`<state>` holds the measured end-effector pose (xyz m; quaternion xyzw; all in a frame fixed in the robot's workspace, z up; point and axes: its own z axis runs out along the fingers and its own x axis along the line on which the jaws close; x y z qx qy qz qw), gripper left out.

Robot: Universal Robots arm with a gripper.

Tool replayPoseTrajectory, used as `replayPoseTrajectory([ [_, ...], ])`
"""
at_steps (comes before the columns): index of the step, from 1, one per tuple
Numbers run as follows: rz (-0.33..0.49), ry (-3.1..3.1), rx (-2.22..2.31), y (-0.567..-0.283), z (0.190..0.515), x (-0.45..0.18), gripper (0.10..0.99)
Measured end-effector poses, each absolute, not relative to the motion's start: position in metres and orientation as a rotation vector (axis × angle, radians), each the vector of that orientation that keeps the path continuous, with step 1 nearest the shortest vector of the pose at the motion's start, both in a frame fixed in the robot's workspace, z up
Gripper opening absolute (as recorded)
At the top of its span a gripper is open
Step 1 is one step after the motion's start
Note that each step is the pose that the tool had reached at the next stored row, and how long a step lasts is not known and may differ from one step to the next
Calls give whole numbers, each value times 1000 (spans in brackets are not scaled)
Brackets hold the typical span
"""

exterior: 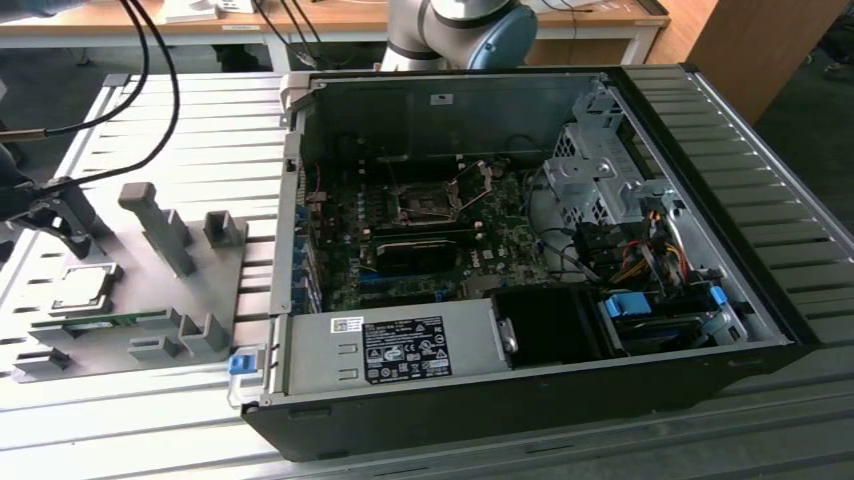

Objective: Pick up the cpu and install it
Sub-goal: 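Pick up the cpu and move it towards the insertion slot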

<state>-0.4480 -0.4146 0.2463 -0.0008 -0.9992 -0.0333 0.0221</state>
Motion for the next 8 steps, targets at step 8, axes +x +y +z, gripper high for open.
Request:
replayPoseTrajectory([
  [8,-103,-3096,-3,-415,242,-448,776],
])
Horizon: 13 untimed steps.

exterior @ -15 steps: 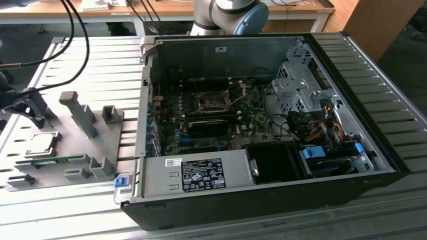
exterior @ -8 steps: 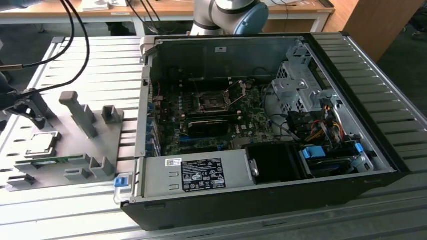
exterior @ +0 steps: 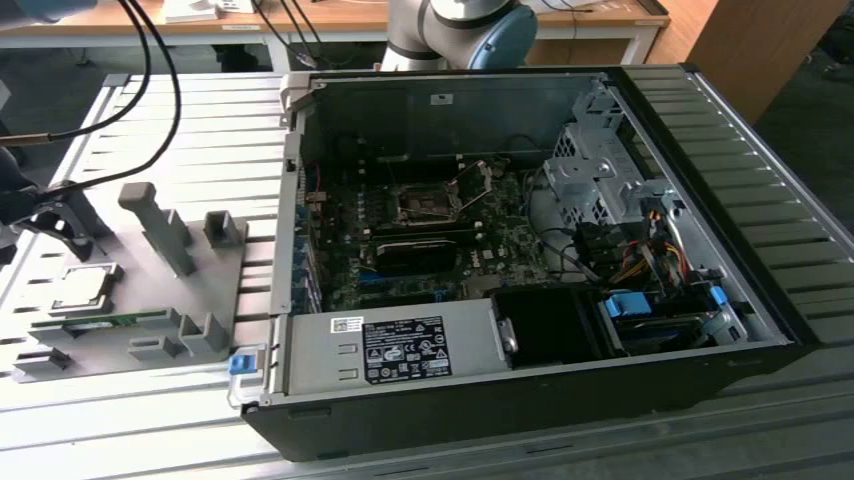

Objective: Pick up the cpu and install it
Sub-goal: 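Pick up the cpu and move it towards the insertion slot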

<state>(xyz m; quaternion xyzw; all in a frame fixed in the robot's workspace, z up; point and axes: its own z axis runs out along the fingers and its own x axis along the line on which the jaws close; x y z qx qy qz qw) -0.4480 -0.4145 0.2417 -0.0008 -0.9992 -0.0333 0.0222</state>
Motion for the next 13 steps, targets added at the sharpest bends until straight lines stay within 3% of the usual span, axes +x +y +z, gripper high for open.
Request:
replayPoseTrajectory([
  [13,-106,-3095,-3,-415,231,-448,776],
])
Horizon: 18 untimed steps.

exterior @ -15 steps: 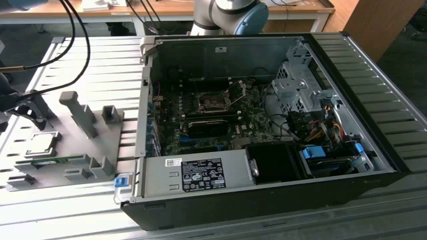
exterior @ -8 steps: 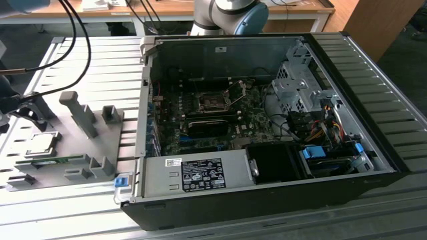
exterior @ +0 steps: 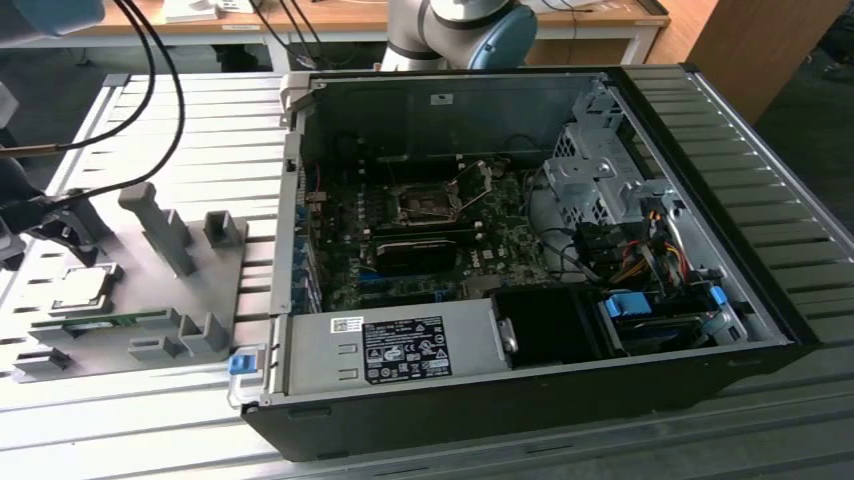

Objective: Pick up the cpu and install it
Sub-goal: 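Pick up the cpu and move it towards the insertion slot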

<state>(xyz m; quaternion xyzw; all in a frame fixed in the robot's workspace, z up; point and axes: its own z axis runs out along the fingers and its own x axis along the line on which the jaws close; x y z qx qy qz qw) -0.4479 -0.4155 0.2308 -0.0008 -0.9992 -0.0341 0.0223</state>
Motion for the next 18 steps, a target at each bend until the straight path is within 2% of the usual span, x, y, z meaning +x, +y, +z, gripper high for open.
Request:
replayPoseTrajectory([
  [18,-106,-3097,-2,-416,216,-447,776],
])
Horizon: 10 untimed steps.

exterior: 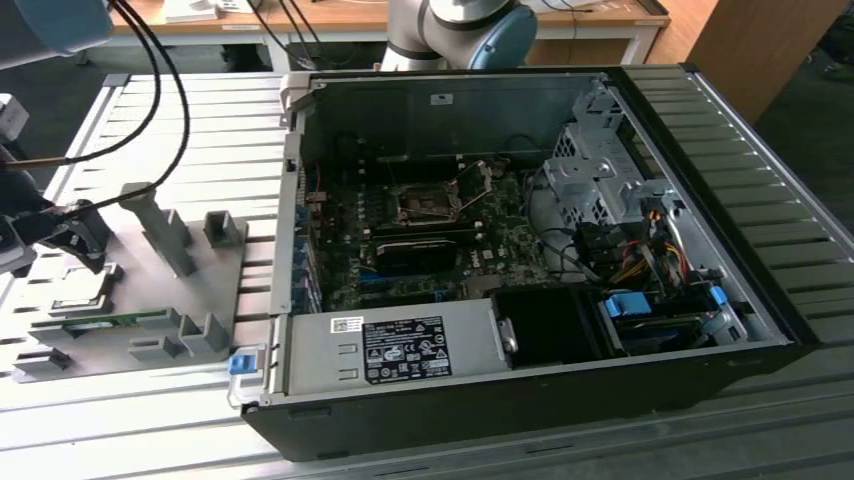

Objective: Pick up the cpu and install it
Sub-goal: 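Pick up the cpu and move it towards the insertion slot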

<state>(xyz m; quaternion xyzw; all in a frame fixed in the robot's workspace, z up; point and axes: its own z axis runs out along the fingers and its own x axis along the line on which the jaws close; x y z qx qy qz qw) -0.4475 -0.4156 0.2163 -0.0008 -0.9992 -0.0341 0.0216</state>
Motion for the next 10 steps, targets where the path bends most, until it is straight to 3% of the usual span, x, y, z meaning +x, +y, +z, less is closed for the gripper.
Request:
replayPoseTrajectory([
  [10,-102,-3104,-2,-416,206,-448,776],
])
